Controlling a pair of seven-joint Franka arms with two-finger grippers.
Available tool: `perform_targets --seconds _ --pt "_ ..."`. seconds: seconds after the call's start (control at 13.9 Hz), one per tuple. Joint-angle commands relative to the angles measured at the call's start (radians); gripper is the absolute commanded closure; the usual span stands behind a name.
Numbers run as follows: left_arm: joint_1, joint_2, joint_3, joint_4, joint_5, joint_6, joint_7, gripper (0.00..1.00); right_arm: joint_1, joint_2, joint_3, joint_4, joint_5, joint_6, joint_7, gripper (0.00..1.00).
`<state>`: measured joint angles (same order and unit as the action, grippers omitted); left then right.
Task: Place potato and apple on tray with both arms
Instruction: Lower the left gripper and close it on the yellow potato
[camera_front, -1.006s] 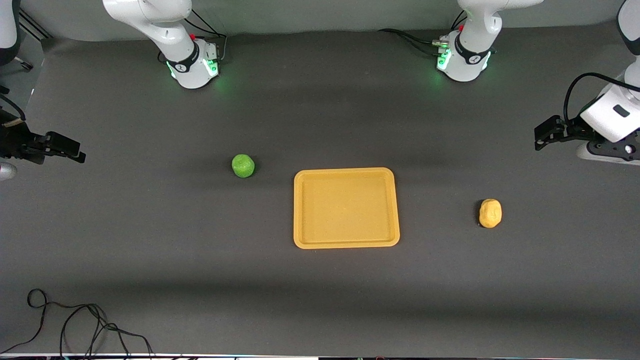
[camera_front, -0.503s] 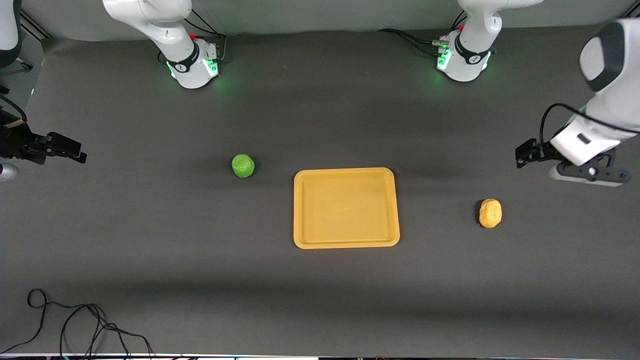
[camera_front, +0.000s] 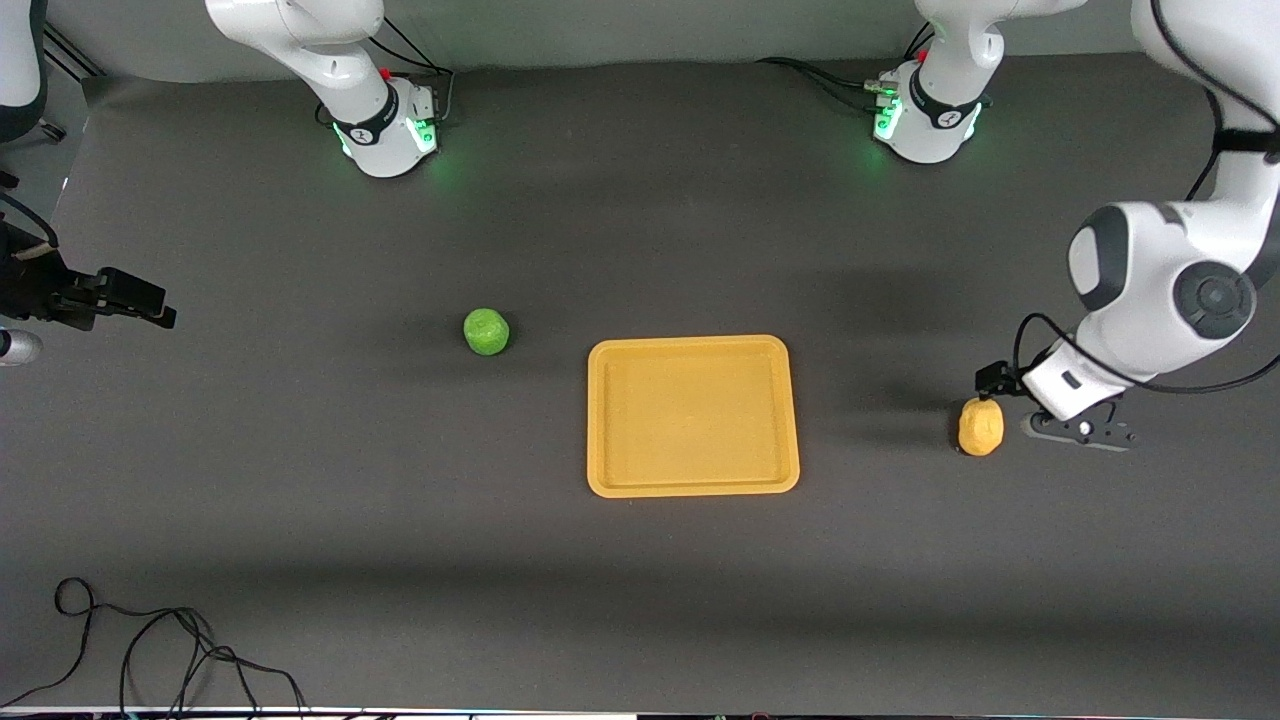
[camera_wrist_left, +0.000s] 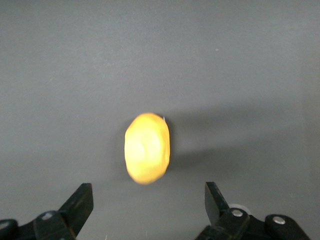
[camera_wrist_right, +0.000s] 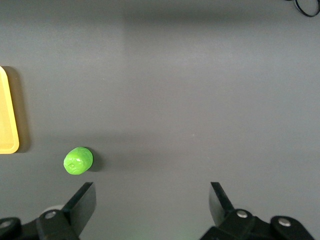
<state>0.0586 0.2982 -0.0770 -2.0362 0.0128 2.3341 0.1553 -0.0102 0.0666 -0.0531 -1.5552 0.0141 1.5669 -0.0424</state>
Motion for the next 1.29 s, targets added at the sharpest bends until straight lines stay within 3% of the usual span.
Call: perform_targets --seconds 0.0,0.22,0.57,0.93,1.01,1.22 --pt "0.003 0.059 -0.001 0.005 0.009 0.068 0.016 0.01 0.009 0.007 -0.011 0.018 0.012 -0.008 -0.004 0.0" --pt "0.004 0.146 0.002 0.024 0.012 0.145 0.018 0.01 0.009 0.009 -0.011 0.018 0.014 -0.008 -0.011 0.0" --pt "0.009 0.197 0.003 0.019 0.01 0.16 0.004 0.02 0.013 0.009 -0.011 0.018 0.009 -0.007 -0.016 0.0" --pt "0.029 0.203 0.005 0.014 0.012 0.162 0.003 0.6 0.015 0.002 -0.01 0.01 0.012 -0.004 -0.017 0.0" --pt "0.029 0.188 0.003 0.017 0.01 0.153 -0.005 0.66 0.013 0.002 -0.01 0.009 0.012 -0.004 -0.019 0.0" --pt "-0.04 0.099 -0.003 0.024 0.009 0.088 -0.168 0.69 0.015 -0.001 -0.01 0.01 0.009 -0.005 -0.016 0.0"
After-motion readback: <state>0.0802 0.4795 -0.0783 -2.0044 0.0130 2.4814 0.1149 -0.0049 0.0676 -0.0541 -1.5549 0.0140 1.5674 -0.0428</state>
